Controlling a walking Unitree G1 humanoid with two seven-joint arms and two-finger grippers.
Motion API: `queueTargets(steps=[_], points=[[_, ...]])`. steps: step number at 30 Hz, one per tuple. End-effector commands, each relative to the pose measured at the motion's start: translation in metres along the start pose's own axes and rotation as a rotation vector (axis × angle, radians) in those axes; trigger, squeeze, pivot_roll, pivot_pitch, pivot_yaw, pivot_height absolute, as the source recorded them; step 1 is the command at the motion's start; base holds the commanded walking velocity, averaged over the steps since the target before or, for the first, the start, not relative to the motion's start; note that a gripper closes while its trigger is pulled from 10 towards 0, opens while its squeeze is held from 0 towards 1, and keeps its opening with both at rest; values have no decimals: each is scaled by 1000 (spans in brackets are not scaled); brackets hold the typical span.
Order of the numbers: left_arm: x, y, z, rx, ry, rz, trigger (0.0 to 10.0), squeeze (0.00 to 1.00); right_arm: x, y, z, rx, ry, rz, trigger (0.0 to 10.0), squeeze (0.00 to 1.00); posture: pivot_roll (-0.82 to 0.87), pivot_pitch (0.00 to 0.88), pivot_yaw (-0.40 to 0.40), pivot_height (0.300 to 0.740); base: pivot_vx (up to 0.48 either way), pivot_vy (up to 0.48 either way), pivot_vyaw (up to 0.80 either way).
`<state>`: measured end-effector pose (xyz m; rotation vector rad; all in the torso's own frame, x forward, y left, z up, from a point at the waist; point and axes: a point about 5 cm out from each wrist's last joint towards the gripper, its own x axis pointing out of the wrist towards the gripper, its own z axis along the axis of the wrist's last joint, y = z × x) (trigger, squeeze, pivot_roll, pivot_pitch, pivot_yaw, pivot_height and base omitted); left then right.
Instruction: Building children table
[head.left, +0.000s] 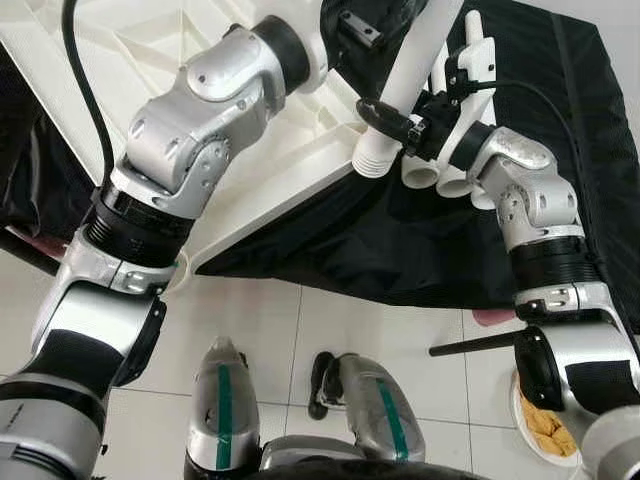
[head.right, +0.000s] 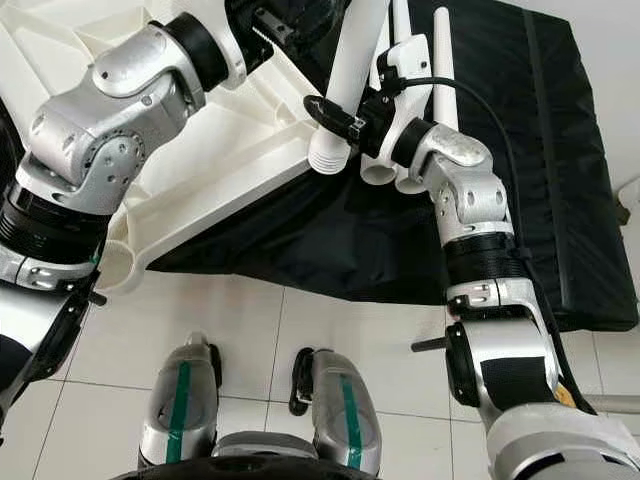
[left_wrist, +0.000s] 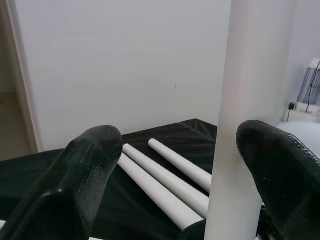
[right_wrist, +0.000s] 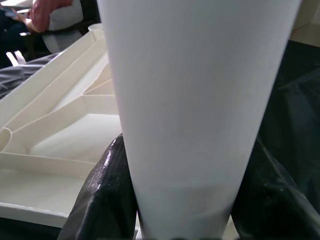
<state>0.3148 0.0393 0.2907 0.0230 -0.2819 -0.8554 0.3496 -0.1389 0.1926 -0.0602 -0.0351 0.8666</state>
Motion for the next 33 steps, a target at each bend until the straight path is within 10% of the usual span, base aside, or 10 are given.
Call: queueTargets(steps=[1,33], points=[[-7,-37,5,25,-13,-695,10000,0,-2,-4,-3,-4,28,-4,10000,0,143,5,-129,740,0,0,0],[20,-48,1,-17,50,-719,10000,0,0,15,-4,-86,45,213,10000,0,126,0,-102,740,0,0,0]])
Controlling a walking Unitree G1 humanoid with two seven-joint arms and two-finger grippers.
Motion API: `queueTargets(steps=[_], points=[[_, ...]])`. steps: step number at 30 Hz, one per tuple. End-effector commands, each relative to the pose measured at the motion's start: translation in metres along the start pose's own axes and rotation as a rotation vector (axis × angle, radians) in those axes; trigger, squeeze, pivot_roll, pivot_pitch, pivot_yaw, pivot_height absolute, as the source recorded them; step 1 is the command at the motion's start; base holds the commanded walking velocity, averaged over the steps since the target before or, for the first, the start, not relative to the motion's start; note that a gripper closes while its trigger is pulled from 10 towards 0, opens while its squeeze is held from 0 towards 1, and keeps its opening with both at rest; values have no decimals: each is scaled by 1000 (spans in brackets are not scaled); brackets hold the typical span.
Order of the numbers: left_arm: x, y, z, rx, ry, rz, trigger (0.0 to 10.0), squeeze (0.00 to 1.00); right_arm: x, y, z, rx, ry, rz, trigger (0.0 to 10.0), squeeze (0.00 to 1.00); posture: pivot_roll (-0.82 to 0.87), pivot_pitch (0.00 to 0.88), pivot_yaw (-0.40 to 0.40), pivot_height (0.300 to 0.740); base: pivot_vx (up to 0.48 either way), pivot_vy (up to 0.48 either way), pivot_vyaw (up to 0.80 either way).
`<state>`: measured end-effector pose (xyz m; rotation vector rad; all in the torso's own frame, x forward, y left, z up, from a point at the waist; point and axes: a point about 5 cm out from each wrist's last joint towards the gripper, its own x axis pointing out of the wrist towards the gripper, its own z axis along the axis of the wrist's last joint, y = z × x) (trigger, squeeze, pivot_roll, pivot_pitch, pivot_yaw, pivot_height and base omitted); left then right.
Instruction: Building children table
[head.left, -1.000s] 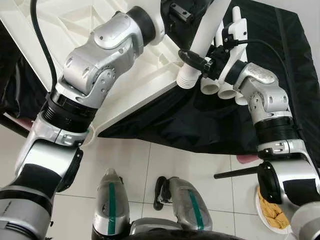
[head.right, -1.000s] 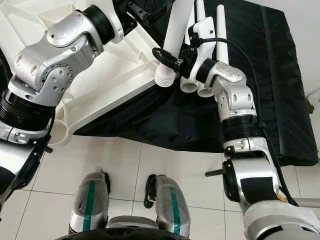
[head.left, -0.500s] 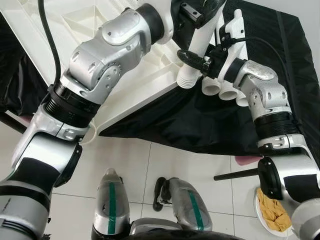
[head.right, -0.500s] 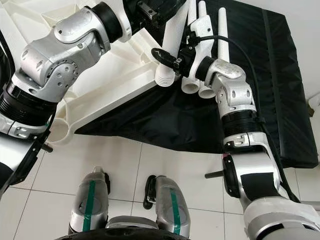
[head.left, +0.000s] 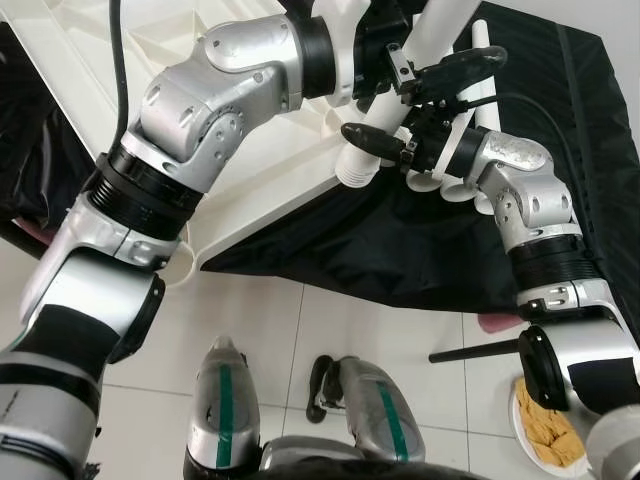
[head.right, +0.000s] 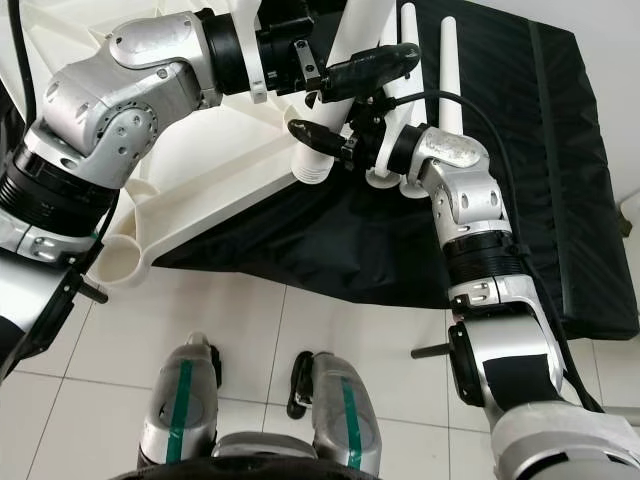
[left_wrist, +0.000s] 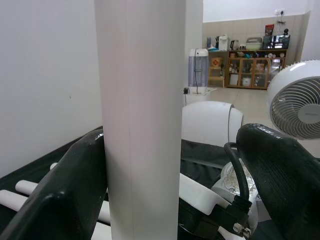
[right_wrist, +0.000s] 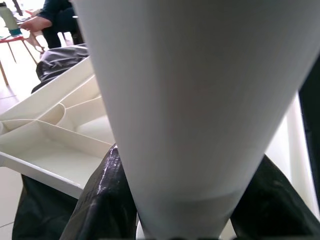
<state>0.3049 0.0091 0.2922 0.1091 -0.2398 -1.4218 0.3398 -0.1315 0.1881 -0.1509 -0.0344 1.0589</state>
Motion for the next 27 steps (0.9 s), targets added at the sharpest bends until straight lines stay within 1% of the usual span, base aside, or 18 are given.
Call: queueTargets(steps=[1,5,7,10,11,12,13,14,16,19,21,25,27], points=[[15,-15,-1,-11,25,-140,10000,0,1,2,0,-9,15,19,10000,0,123,0,-99,740,0,0,0],[15,-14,-2,-21,34,-137,10000,0,0,2,-1,-10,17,18,10000,0,123,0,-97,740,0,0,0],[15,-9,-6,-27,63,-149,10000,0,-1,3,-1,-8,15,20,10000,0,124,0,-97,740,0,0,0],[15,-5,-8,-10,81,-137,10000,0,-2,3,-1,-9,13,20,10000,0,124,0,-95,740,0,0,0],[15,-2,-9,-10,89,-116,10000,0,-2,3,-1,-10,12,19,10000,0,125,0,-94,740,0,0,0],[15,-2,-9,-10,89,-116,10000,0,-2,3,-1,-10,12,19,10000,0,125,0,-94,740,0,0,0],[15,3,-10,-1,100,-77,10000,0,-2,3,-1,-9,8,20,10000,0,124,0,-92,740,0,0,0],[15,3,-10,-1,100,-77,10000,0,-2,3,-1,-9,8,20,10000,0,124,0,-92,740,0,0,0],[13,13,-12,-15,120,-3,10000,0,-2,4,0,-7,3,19,10000,0,126,0,-92,740,0,0,0],[12,15,-12,-13,128,12,10000,0,-3,4,-1,-6,3,19,10000,0,129,0,-92,740,0,0,0],[10,19,-13,-3,148,41,10000,0,-4,4,-1,-3,4,22,10000,0,129,0,-92,740,0,0,0],[9,21,-12,-5,151,58,10000,0,-4,3,-1,-4,7,21,10000,0,130,6,-92,740,0,0,0],[5,30,-4,-4,139,100,10000,0,-6,1,-2,-6,15,13,10000,0,132,12,-93,740,0,0,0]])
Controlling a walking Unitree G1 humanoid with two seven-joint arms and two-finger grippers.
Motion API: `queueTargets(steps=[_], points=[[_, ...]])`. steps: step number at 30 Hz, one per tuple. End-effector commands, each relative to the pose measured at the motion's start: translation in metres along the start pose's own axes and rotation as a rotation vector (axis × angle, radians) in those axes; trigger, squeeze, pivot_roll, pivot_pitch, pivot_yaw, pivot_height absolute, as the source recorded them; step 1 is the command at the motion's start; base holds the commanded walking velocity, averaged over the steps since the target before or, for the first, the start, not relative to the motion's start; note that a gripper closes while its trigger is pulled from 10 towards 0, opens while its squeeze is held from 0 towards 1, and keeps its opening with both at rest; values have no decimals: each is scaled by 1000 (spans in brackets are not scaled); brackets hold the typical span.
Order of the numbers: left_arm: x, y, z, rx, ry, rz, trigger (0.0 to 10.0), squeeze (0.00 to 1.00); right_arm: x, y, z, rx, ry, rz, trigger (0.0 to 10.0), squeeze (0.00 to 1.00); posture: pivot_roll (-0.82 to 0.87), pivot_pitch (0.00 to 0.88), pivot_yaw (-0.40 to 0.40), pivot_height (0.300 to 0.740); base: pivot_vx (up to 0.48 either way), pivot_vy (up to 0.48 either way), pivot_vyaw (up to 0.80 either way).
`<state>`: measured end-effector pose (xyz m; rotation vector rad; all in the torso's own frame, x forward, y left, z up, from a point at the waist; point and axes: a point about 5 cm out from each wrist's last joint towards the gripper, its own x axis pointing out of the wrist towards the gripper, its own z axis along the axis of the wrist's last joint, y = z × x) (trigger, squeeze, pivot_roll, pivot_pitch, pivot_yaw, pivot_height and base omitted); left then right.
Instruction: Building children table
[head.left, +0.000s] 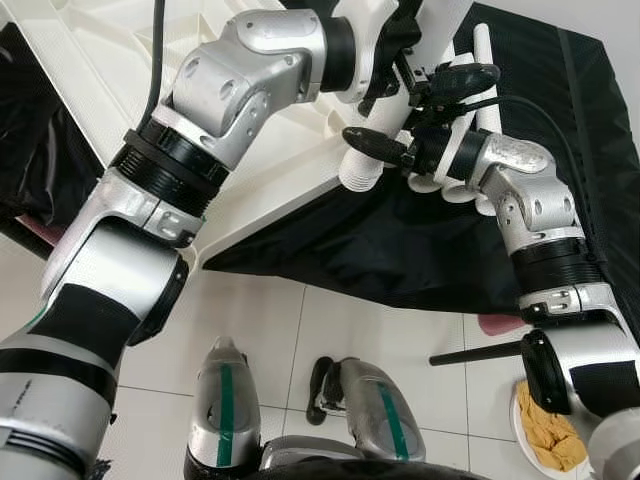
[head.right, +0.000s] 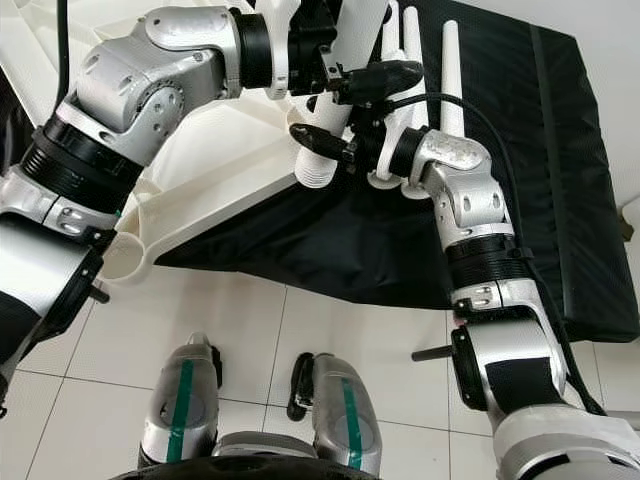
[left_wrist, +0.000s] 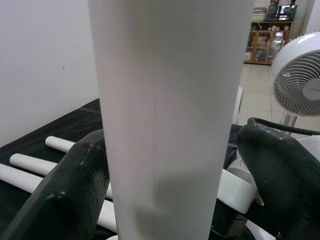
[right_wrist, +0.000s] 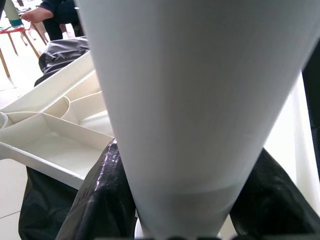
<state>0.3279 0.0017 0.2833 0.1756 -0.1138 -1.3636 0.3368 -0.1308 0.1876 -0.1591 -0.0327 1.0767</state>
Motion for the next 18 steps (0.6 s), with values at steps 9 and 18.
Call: queueTargets(steps=[9,18], points=[[-14,21,33,33,-38,85,10000,0,-7,-2,-4,1,23,-11,10000,0,136,18,-95,740,0,0,0],[-14,17,39,41,-59,55,4118,0,-6,-2,-5,1,29,-7,10000,0,137,20,-97,740,0,0,0]])
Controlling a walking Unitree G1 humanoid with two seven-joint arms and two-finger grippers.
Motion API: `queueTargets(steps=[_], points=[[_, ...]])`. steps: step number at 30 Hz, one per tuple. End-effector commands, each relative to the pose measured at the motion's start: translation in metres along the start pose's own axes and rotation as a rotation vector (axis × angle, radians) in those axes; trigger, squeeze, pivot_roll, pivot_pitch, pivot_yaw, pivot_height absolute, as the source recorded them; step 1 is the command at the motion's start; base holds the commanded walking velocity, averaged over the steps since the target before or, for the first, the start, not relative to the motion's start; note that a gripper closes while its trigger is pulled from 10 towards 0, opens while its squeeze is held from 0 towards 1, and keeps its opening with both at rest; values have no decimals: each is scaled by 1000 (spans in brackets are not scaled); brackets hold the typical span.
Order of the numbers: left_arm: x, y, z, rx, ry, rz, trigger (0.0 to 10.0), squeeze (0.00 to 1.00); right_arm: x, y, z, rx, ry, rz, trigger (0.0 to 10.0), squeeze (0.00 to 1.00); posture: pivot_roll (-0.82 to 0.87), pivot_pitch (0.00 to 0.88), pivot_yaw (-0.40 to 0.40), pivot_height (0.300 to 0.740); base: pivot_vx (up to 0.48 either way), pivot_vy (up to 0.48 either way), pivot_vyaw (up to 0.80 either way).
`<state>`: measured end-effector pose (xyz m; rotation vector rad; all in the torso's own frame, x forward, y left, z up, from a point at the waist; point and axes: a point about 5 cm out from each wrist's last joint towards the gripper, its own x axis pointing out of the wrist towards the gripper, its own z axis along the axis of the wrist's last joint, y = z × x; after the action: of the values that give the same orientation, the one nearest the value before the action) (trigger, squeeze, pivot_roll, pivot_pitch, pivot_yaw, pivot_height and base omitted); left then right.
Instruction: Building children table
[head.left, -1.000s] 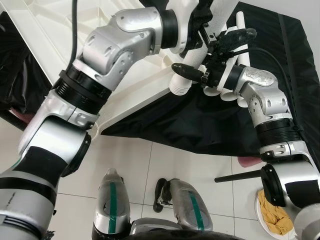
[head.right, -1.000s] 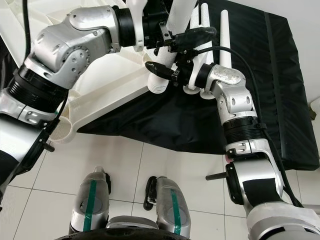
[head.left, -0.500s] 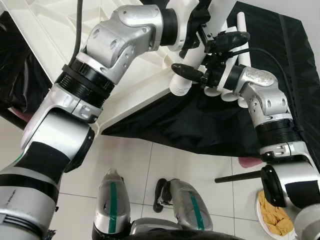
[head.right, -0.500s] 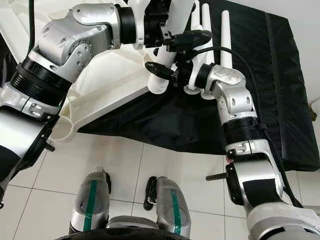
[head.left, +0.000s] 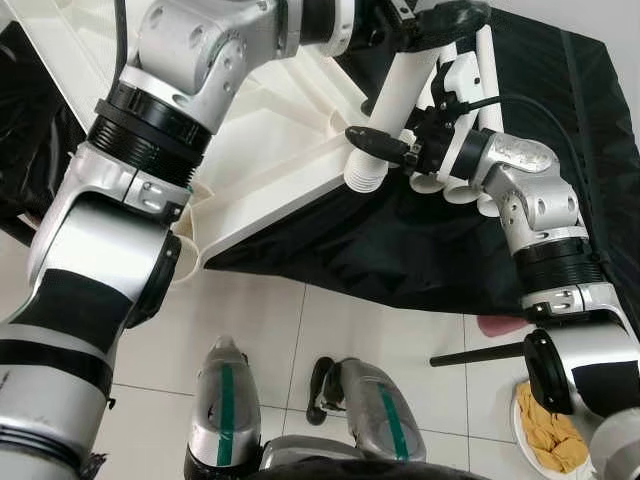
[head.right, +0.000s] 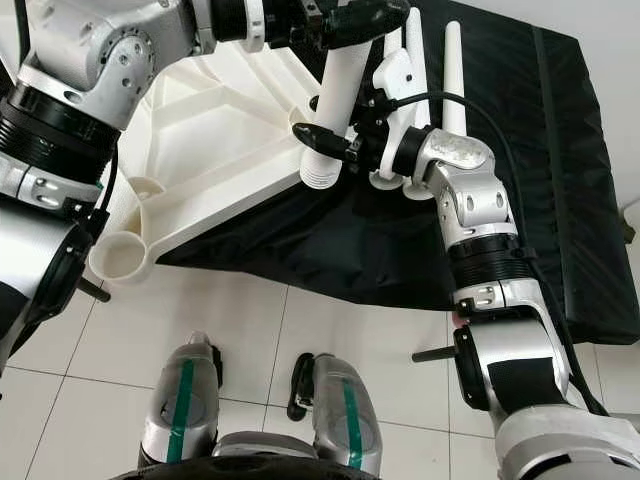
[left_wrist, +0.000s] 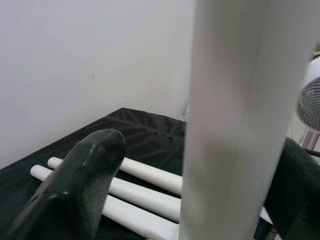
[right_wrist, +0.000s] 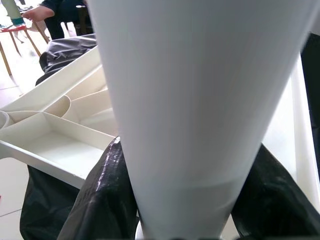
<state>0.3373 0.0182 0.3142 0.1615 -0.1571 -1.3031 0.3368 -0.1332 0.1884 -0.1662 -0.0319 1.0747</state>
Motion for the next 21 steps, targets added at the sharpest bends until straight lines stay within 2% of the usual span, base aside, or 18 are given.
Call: queueTargets(steps=[1,2,10,21], points=[[1,-3,11,26,-29,-17,3255,0,-4,0,-6,6,26,-4,10000,0,137,21,-97,740,0,0,0],[2,-6,11,24,-34,-32,0,0,-4,0,-6,7,27,-2,10000,0,138,20,-97,740,0,0,0],[4,-12,10,19,-42,-68,0,0,-3,0,-7,20,34,-3,10000,0,137,23,-97,740,0,0,0],[3,-11,8,33,-38,-48,0,0,-2,-5,-6,62,20,-57,10000,0,135,23,-98,740,0,0,0]])
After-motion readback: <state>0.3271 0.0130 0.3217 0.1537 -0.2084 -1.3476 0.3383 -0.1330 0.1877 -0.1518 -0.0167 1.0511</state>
